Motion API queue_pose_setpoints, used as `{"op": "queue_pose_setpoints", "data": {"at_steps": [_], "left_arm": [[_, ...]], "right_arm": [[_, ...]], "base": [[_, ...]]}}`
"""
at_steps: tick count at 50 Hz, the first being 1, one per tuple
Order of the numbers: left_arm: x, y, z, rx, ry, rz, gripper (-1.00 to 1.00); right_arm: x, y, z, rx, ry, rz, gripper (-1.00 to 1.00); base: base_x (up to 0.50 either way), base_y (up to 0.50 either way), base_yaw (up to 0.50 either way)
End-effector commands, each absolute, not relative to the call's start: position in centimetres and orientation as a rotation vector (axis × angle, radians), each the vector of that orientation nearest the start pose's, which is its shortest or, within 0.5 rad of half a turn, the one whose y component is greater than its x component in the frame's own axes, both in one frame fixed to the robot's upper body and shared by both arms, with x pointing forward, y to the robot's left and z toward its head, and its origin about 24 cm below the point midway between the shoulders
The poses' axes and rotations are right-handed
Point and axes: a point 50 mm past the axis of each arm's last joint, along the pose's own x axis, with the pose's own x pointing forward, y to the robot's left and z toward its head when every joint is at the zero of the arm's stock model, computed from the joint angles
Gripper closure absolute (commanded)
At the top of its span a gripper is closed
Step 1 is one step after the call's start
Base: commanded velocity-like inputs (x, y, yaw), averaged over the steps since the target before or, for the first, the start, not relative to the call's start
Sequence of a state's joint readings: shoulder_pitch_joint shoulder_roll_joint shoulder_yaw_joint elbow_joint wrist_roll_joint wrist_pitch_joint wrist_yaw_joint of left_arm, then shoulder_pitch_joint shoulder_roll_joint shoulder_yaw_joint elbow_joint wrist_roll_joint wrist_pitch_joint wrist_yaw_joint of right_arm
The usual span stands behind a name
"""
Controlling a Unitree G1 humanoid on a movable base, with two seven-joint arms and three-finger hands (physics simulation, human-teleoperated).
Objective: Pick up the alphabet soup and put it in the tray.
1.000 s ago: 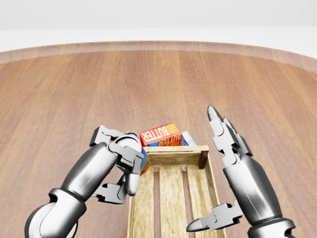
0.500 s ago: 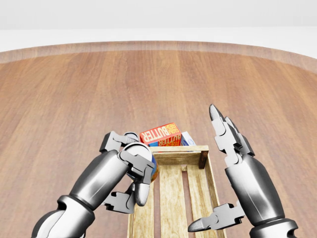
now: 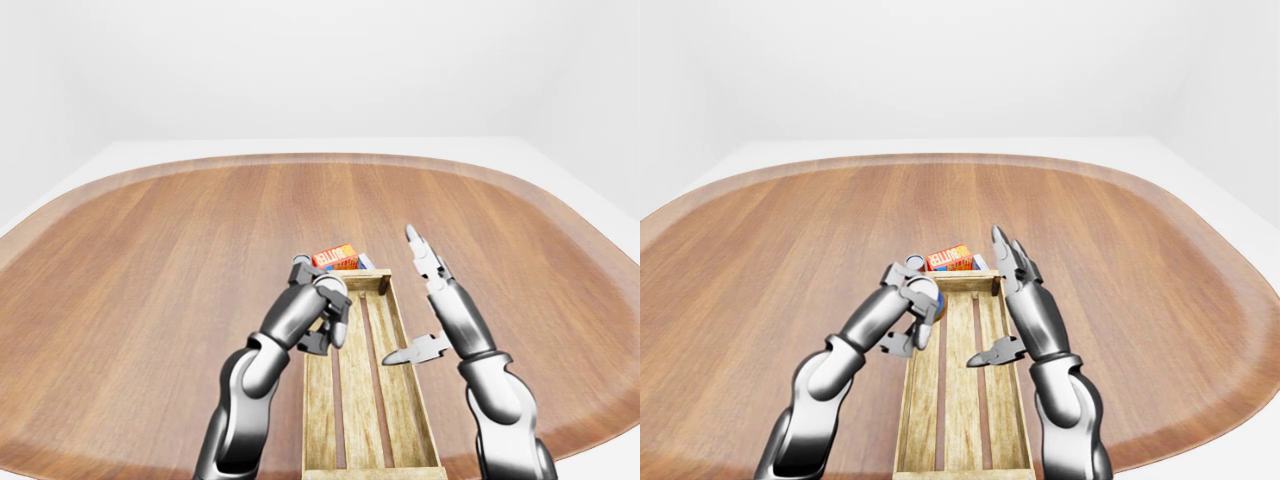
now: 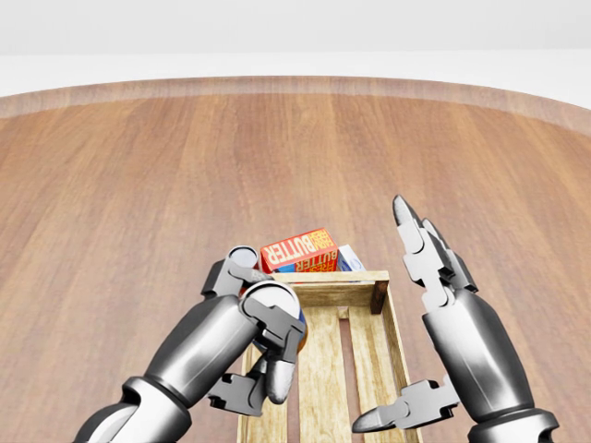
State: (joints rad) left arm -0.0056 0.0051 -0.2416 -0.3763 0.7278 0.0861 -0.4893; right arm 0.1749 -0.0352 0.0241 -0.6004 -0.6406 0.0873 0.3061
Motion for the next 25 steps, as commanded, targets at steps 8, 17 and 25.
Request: {"op": "queue_pose_setpoints", "data": {"at_steps": [8, 17, 25], "left_arm": [[22.9, 7.4, 10.5, 0.77, -0.208, -0.549, 0.89], [22.6, 7.2, 9.9, 0.788, -0.206, -0.57, 0.88], [22.5, 7.1, 9.2, 0.807, -0.201, -0.586, 0.89]], "right_arm": [[20.6, -14.9, 12.6, -0.706, -0.227, 0.115, -0.98], [20.6, -15.0, 12.6, -0.707, -0.227, 0.112, -0.98], [20.6, -15.0, 12.5, -0.704, -0.222, 0.113, -0.98]], "base": [[0.0, 0.0, 0.0], [0.0, 0.0, 0.0], [0.0, 0.0, 0.0]]}}
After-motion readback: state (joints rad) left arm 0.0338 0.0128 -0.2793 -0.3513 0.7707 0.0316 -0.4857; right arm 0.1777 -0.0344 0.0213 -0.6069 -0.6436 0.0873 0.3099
